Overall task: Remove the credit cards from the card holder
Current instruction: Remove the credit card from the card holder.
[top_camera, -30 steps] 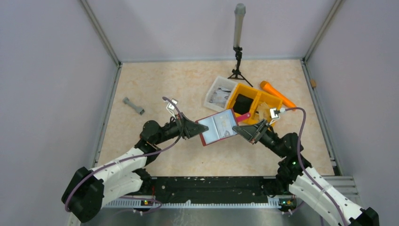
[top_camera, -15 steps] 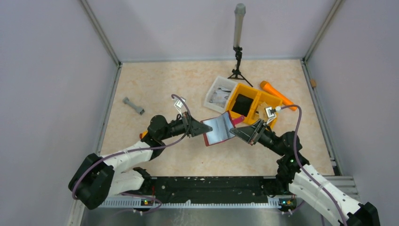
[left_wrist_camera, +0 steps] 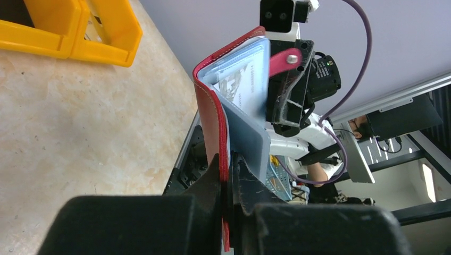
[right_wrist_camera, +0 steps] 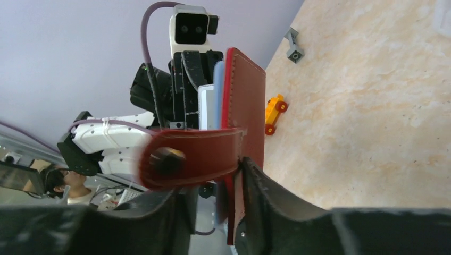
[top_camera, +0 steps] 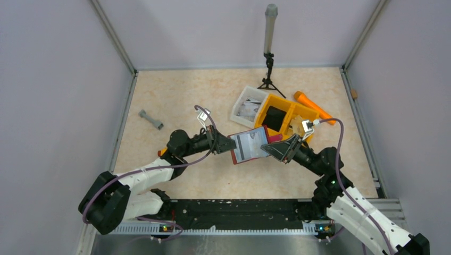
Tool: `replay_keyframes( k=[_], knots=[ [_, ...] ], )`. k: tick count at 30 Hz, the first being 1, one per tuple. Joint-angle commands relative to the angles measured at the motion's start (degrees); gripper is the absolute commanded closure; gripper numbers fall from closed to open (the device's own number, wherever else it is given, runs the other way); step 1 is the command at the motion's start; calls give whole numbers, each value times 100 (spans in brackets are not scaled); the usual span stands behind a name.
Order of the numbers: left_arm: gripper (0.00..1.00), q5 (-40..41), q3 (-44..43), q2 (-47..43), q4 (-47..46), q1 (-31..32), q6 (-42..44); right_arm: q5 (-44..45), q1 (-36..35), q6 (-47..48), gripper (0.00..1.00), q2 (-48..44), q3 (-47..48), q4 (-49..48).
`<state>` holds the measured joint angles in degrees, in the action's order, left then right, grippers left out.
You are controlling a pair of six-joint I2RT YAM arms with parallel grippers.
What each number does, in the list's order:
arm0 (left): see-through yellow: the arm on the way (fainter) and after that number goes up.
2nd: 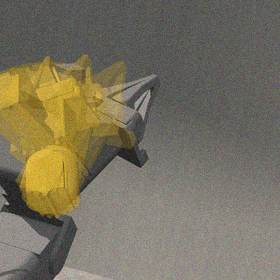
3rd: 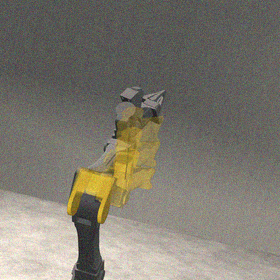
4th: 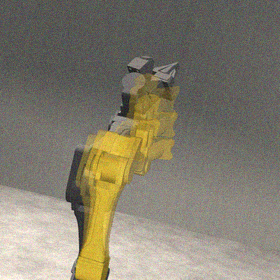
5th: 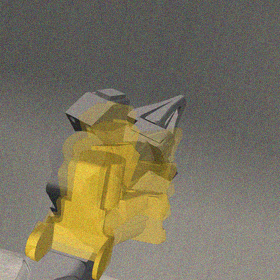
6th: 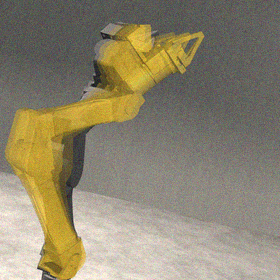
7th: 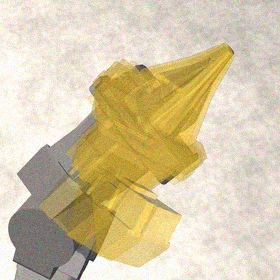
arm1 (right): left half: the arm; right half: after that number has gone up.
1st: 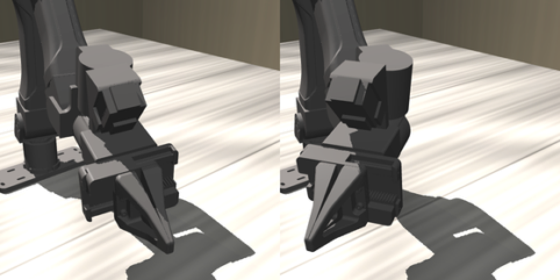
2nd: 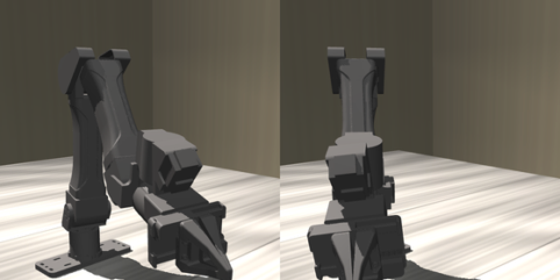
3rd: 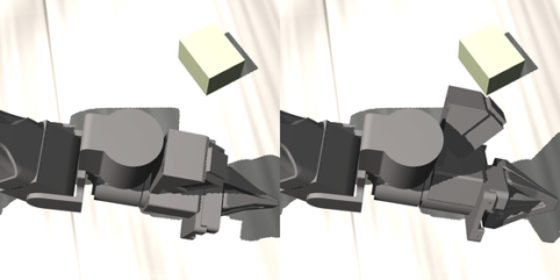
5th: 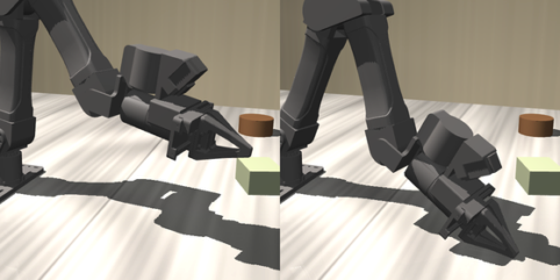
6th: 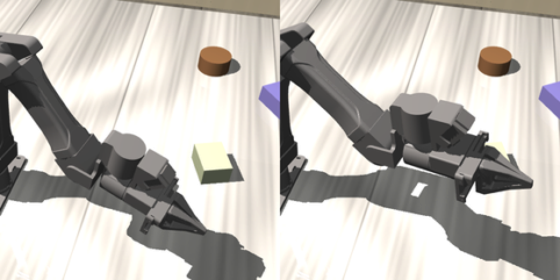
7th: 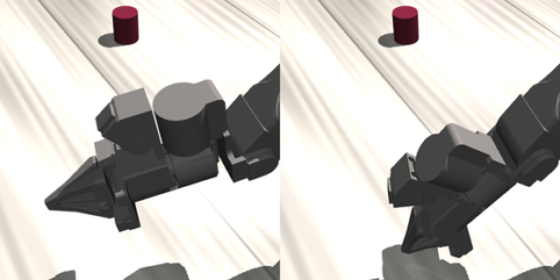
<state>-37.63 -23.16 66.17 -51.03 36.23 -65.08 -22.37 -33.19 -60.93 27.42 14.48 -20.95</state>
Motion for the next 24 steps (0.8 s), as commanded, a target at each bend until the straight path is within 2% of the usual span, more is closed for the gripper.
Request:
replay_keyframes(
  k=[1, 4, 7, 10, 11, 13, 14, 15, 20, 22, 24],
  knots=[
    [100, -28, -216, -134, -419, 33, -49, 69, 23, 293, 60, -39, 183, 16],
    [100, -32, -220, -172, -385, 27, -56, 101, 22, 338, 56, -4, 160, -15],
    [100, -27, -208, -203, -390, 29, -78, 69, 23, 441, 70, 79, 213, 17],
    [100, -53, -173, -210, -513, 32, -152, -4, 23, 556, 71, 199, 290, 80],
    [100, -71, -176, -210, -561, 34, -180, -39, 23, 586, 74, 223, 314, 107],
    [100, -118, -183, -229, -577, 27, -193, -31, 23, 635, 92, 227, 360, 233],
    [98, -129, -173, -278, -547, 27, -165, 7, 23, 661, 98, 193, 389, 335],
    [91, -121, -174, -345, -432, 26, -110, 76, 23, 695, 100, 134, 415, 476],
    [39, 177, -68, -859, 556, 31, 238, 361, 23, 599, 100, -364, 338, 639],
    [25, 231, 57, -988, 528, 27, 174, 390, 23, 452, 100, -487, 267, 553],
    [17, 209, 110, -1038, 542, 32, 158, 366, 23, 326, 100, -517, 217, 482]
  ],
)
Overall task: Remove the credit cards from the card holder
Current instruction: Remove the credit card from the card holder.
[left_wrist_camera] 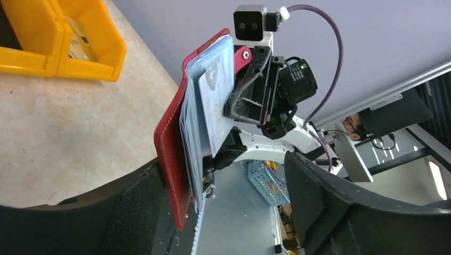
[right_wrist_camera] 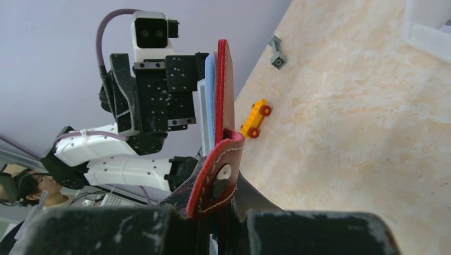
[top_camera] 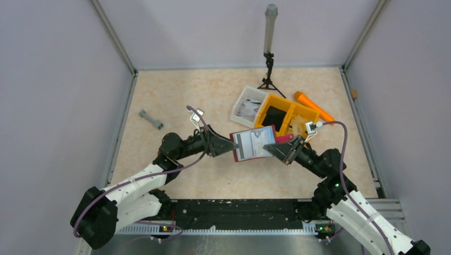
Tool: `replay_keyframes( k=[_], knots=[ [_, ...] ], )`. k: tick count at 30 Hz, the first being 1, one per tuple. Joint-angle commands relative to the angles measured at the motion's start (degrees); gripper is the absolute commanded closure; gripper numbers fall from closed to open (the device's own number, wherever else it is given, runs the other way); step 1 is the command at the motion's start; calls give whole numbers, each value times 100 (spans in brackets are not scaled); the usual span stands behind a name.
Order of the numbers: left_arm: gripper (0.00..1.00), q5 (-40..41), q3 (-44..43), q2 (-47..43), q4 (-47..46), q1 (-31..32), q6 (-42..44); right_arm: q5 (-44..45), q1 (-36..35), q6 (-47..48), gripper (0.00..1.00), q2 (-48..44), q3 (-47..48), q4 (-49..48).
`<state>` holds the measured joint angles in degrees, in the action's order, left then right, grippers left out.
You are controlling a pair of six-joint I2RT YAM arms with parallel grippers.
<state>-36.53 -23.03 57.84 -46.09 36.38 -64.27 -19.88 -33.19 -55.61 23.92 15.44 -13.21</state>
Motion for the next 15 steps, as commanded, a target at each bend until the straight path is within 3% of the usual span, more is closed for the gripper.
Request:
replay_keyframes(
  k=[1, 6, 11, 13, 15],
  knots=[
    [13, 77, 104, -201, 82, 17, 102, 75, 23, -264, 100, -156, 95, -358],
    [12, -71, 25, 46, 47, 37, 166, -182, 23, -552, 100, -14, 29, -759],
    [18, -84, -97, 207, 105, 37, 320, -287, 23, -766, 100, 38, -37, -1053],
    [26, -148, -110, 298, 2, 41, 300, -301, 23, -829, 100, 34, -67, -1127],
    [50, -241, -86, 375, -216, 41, 224, -306, 23, -839, 100, 35, -85, -1135]
  ],
)
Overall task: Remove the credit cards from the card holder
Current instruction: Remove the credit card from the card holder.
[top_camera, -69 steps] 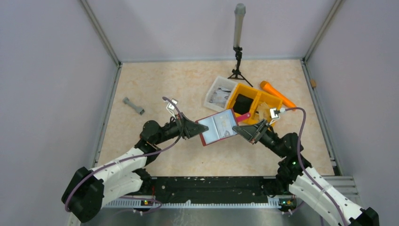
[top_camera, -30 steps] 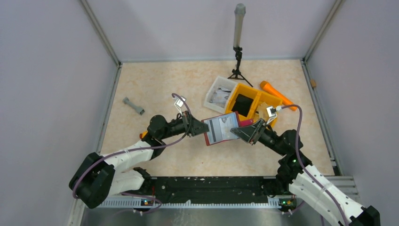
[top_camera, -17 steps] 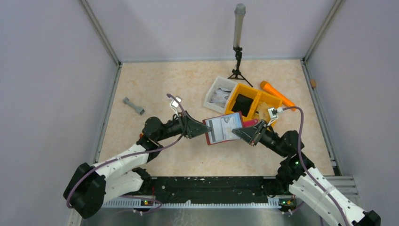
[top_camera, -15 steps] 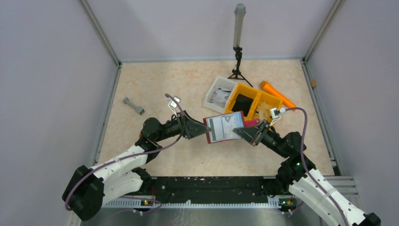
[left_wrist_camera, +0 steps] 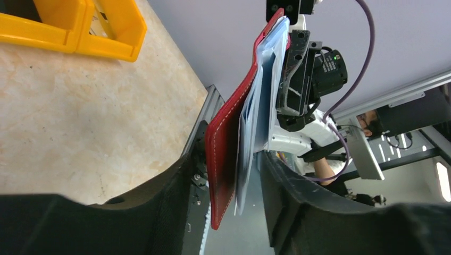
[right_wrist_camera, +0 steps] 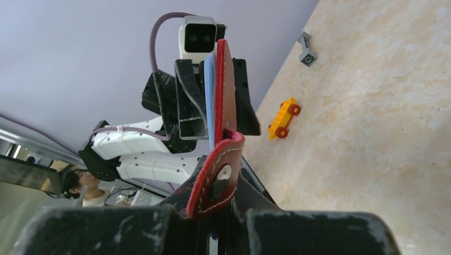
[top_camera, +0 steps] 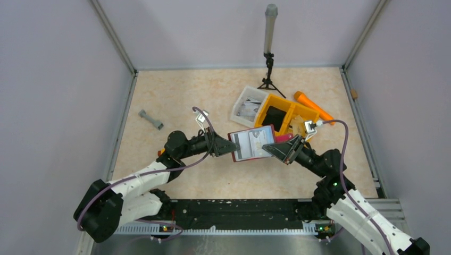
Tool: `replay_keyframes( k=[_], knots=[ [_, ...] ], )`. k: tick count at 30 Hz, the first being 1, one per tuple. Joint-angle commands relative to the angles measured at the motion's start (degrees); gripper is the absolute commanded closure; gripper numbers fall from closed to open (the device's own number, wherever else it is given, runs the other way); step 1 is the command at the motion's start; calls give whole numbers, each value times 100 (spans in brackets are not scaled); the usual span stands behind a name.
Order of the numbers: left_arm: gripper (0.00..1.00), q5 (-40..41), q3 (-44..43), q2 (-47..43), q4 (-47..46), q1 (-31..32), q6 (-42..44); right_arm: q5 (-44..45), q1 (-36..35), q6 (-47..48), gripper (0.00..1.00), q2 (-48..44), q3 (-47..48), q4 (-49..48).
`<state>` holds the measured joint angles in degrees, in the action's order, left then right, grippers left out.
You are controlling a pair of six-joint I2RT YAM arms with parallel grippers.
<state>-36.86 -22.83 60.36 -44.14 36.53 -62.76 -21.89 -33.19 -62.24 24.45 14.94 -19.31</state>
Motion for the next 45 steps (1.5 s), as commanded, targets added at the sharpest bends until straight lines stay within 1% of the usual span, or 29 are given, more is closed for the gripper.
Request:
replay_keyframes(
  k=[1, 3, 4, 8, 11, 12, 15, 17, 18, 19, 20, 22, 24, 29, 30, 31, 33, 34, 35, 37, 40, 43, 45],
  knots=[
    [59, -245, -88, 138, -506, 21, 30, -94, 23, -178, 100, -17, -36, -507],
    [73, -246, -33, 122, -618, 22, -23, -72, 24, -180, 100, -18, -50, -488],
    [77, -238, -7, 84, -623, 21, -27, -62, 23, -182, 100, -28, -62, -480],
    [84, -175, 114, -134, -644, 26, -8, -30, 23, -161, 100, -50, -79, -404],
    [97, -156, 127, -273, -541, 22, 46, 37, 23, 28, 100, -74, 18, -140],
    [100, -155, 122, -316, -482, 23, 71, 101, 23, 192, 93, -75, 97, 144],
    [100, -122, 87, -471, -272, 21, 155, 472, 23, 805, 79, -112, 420, 977],
    [100, -82, 86, -537, -190, 24, 163, 733, 23, 1157, 60, -115, 589, 1468],
    [100, -62, 74, -556, -158, 18, 160, 857, 23, 1285, 51, -105, 666, 1691],
    [100, -66, 69, -569, -122, 26, 166, 962, 23, 1401, 45, -91, 746, 1874],
    [100, -56, 62, -565, -65, 21, 168, 1025, 23, 1516, 41, -73, 835, 2117],
    [100, 3, 60, -554, 60, 21, 182, 1041, 24, 1759, 39, -62, 995, 2407],
    [100, 45, 45, -527, 256, 21, 269, 1130, 23, 2012, 38, -99, 1216, 2752],
    [100, 357, -224, -453, 1216, 27, 641, 1447, 23, 2684, 39, -280, 1707, 3479],
    [100, 363, -245, -429, 1229, 27, 657, 1368, 23, 2830, 40, -305, 1764, 3553],
    [100, 371, -270, -394, 1225, 23, 660, 1149, 23, 2962, 43, -328, 1785, 3516],
    [100, 368, -314, -335, 1218, 23, 677, 251, 23, 2981, 49, -271, 1695, 3142],
    [100, 343, -339, -294, 1211, 23, 670, 46, 23, 2853, 50, -191, 1624, 2915],
    [100, 266, -352, -256, 1176, 22, 657, -388, 23, 2704, 51, -46, 1558, 2677],
    [100, 161, -345, -196, 1045, 22, 643, -953, 23, 2485, 55, 321, 1432, 2182],
    [100, 125, -333, -90, 942, 25, 628, -1348, 19, 2230, 58, 846, 1271, 1554],
    [100, -10, -266, 53, 518, 21, 426, -1564, -21, 1974, 58, 1177, 1064, 898],
    [100, -84, -245, 125, 298, 20, 328, -1591, -76, 1881, 58, 1308, 1017, 708]
  ],
)
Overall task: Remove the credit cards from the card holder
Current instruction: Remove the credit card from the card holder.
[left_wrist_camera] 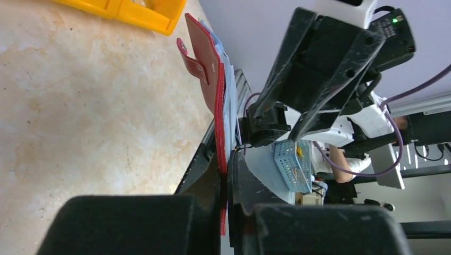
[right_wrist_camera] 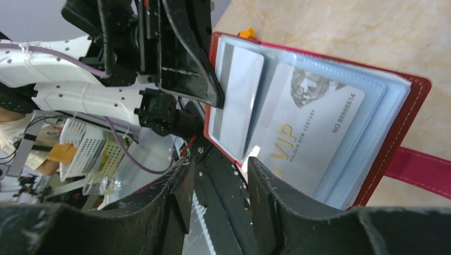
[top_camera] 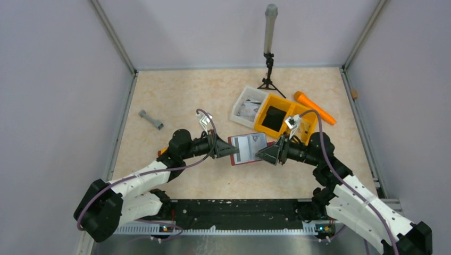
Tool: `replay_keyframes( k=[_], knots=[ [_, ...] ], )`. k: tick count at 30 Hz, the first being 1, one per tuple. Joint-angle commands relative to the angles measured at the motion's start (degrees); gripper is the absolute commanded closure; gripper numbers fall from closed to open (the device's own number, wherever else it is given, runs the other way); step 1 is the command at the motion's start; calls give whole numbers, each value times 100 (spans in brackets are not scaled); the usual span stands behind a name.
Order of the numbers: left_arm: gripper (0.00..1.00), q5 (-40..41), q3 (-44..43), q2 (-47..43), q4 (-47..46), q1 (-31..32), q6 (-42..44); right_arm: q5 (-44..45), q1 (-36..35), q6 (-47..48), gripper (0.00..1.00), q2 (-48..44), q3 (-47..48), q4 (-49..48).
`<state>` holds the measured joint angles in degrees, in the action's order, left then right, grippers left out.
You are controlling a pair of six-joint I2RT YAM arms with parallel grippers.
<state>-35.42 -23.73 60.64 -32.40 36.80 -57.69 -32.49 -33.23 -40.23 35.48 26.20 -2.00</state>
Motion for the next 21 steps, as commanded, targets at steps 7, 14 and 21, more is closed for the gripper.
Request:
replay_keyframes(
  k=[7, 14, 21],
  knots=[
    [100, -292, -164, 175, -1016, 13, -180, -424, -219, -292, 57, 504, -64, -967],
    [100, -260, -164, 165, -890, 42, -94, 193, -475, -112, 55, 788, 235, -336],
    [100, -645, -80, 282, -1675, 50, -474, 275, -504, -287, 62, 964, 173, -677]
  ],
)
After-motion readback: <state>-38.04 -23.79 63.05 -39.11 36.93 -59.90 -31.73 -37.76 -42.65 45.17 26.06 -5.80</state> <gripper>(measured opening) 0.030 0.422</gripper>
